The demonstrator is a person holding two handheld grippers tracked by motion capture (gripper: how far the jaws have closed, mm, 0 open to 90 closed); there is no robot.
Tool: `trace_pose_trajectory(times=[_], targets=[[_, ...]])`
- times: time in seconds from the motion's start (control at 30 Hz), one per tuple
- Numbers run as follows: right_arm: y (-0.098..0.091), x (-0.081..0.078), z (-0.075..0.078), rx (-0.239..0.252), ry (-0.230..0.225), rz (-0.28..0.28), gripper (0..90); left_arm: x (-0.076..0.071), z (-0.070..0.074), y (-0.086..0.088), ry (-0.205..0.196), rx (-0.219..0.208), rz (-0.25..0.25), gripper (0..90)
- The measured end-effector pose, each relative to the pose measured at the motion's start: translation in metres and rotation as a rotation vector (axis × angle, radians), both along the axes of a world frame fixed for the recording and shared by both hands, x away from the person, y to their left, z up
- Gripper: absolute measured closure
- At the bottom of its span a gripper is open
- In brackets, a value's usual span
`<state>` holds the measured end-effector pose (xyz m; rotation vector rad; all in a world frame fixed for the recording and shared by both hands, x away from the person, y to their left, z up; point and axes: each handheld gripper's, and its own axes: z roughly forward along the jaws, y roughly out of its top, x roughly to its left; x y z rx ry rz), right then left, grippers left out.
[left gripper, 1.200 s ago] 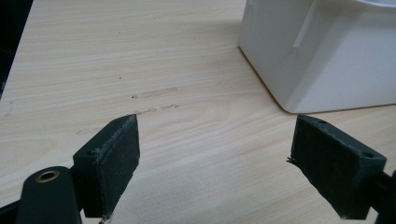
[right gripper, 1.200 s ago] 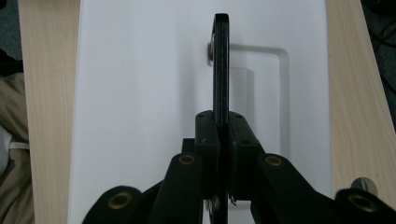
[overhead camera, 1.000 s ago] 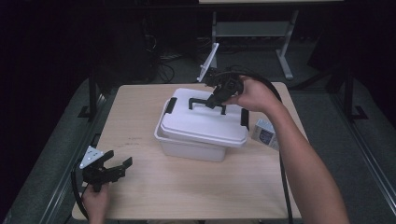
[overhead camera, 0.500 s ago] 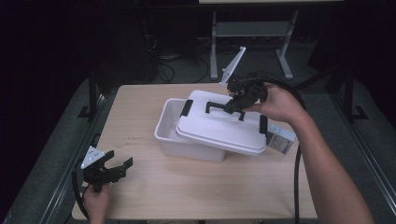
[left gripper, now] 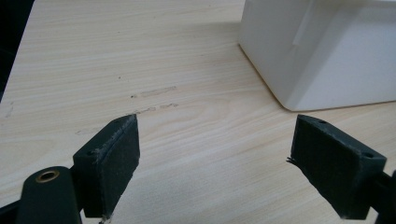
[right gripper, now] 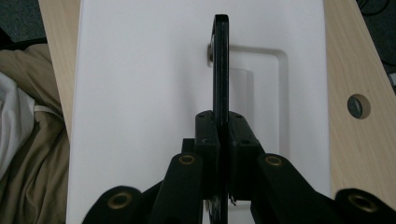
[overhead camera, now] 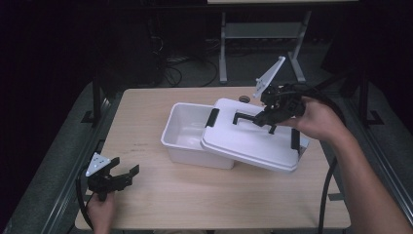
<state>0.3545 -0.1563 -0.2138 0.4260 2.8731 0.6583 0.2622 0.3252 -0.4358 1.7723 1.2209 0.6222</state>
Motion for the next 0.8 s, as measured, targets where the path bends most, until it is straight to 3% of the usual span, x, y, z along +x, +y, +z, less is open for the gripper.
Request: trace_pose_trajectory(times=[0.8], targets=[[-0.057, -0.038, -0.012, 0.005, 0.007, -0.071, 84.6, -0.001, 0.000, -0.001, -0.007, 0.013, 0.002, 14.9]])
